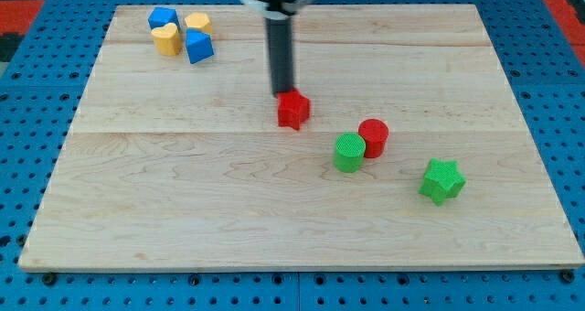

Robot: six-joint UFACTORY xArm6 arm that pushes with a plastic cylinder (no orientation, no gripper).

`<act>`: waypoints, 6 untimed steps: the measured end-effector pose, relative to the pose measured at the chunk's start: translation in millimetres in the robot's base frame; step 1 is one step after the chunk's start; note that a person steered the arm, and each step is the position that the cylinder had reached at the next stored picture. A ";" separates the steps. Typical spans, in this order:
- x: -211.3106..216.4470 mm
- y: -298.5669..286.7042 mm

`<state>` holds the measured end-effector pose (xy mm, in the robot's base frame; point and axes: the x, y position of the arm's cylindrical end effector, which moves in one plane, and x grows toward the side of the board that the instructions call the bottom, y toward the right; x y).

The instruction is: Move the red star closer to the green circle and red circle

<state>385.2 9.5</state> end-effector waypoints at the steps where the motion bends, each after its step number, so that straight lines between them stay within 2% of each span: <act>1: 21.4 36.4; 2: -15.0 14.7; 3: -16.3 -16.6; 4: 16.8 -20.8; 6: 58.6 67.1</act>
